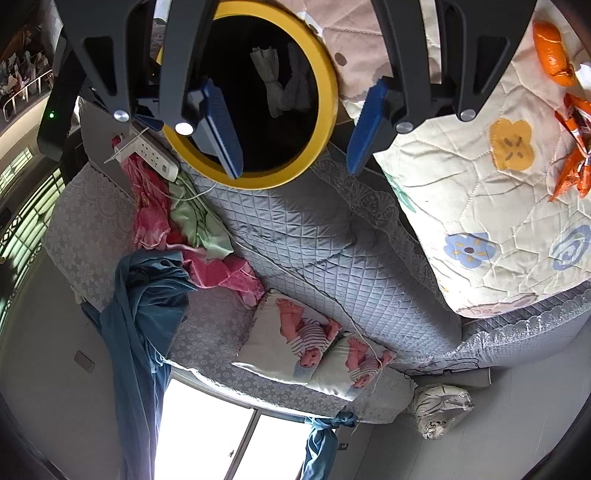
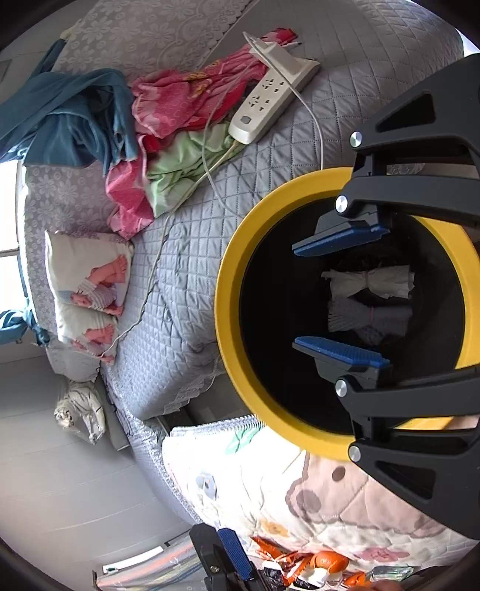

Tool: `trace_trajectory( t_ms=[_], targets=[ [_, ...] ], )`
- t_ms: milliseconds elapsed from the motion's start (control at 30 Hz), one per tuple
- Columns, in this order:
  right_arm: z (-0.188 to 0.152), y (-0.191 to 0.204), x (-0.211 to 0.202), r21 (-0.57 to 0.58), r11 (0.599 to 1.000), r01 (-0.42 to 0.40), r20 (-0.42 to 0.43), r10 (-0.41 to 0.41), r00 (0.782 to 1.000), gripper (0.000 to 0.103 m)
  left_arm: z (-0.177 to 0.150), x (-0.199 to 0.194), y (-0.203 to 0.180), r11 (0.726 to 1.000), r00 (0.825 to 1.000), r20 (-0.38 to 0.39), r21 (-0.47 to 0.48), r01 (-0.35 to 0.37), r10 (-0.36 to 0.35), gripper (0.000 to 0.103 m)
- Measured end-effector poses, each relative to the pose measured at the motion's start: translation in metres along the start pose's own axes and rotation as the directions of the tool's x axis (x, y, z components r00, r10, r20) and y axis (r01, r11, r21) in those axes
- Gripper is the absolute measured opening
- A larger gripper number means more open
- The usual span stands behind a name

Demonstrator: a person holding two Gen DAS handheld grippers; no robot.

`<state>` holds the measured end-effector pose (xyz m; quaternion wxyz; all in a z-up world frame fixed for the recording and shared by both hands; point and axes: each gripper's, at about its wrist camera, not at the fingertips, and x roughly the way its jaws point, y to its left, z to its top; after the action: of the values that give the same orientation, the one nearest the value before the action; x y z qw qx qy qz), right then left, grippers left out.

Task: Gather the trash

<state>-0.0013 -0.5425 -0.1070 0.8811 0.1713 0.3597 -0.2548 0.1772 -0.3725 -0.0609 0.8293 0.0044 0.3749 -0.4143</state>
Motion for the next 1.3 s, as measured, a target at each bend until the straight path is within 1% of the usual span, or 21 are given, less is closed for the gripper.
trace_trajectory(
  t_ms=[133,300,400,567,667,767,800,833,967,1033,1133,1233,1300],
  targets=[
    [0.004,0.018,-0.011,-0.028,0.999,-0.026,0.021,0.026,0.999,0.043,0.002,-0.029,0.022,0.999,0.999,0.043,-0.031,-0.029,0.03,0.056],
    [0.007,0.051,-0.021,-0.076,0.994,-0.078,0.043,0.081,0.996,0.044,0.002,-0.063,0.056,0.994,0.992,0.087,-0.071,-0.088,0.094,0.056],
    [0.007,0.076,-0.025,-0.11,0.987,-0.121,0.046,0.126,0.991,0.044,-0.001,-0.082,0.079,0.987,0.985,0.102,-0.099,-0.13,0.14,0.056],
    [0.004,0.123,-0.026,-0.178,0.964,-0.199,0.033,0.208,0.978,0.044,-0.009,-0.112,0.126,0.966,0.965,0.116,-0.14,-0.218,0.235,0.056],
    [0.002,0.153,-0.026,-0.209,0.942,-0.263,0.01,0.271,0.963,0.044,-0.012,-0.126,0.158,0.951,0.953,0.112,-0.162,-0.262,0.281,0.056],
    [0.0,0.185,-0.025,-0.234,0.913,-0.335,-0.013,0.341,0.94,0.046,-0.015,-0.137,0.189,0.929,0.932,0.103,-0.174,-0.326,0.347,0.056],
    [-0.002,0.196,-0.026,-0.243,0.903,-0.354,-0.021,0.36,0.933,0.049,-0.017,-0.14,0.199,0.922,0.926,0.097,-0.181,-0.343,0.364,0.059],
    [-0.005,0.207,-0.026,-0.254,0.89,-0.379,-0.03,0.385,0.922,0.05,-0.017,-0.144,0.208,0.915,0.921,0.091,-0.189,-0.356,0.378,0.062],
    [-0.016,0.248,-0.024,-0.31,0.84,-0.445,-0.081,0.443,0.893,0.051,-0.024,-0.157,0.246,0.885,0.896,0.082,-0.218,-0.411,0.436,0.067],
    [-0.021,0.264,-0.021,-0.329,0.814,-0.479,-0.118,0.468,0.876,0.053,-0.027,-0.162,0.259,0.876,0.89,0.076,-0.233,-0.423,0.45,0.071],
    [-0.031,0.29,-0.016,-0.36,0.782,-0.508,-0.163,0.483,0.86,0.055,-0.032,-0.167,0.275,0.861,0.88,0.063,-0.248,-0.443,0.471,0.073],
    [-0.04,0.308,-0.012,-0.376,0.76,-0.531,-0.195,0.495,0.847,0.06,-0.037,-0.165,0.289,0.85,0.874,0.041,-0.257,-0.46,0.485,0.076],
    [-0.045,0.317,-0.01,-0.385,0.747,-0.542,-0.213,0.5,0.84,0.06,-0.041,-0.161,0.295,0.847,0.875,0.023,-0.263,-0.461,0.483,0.076]
  ],
)
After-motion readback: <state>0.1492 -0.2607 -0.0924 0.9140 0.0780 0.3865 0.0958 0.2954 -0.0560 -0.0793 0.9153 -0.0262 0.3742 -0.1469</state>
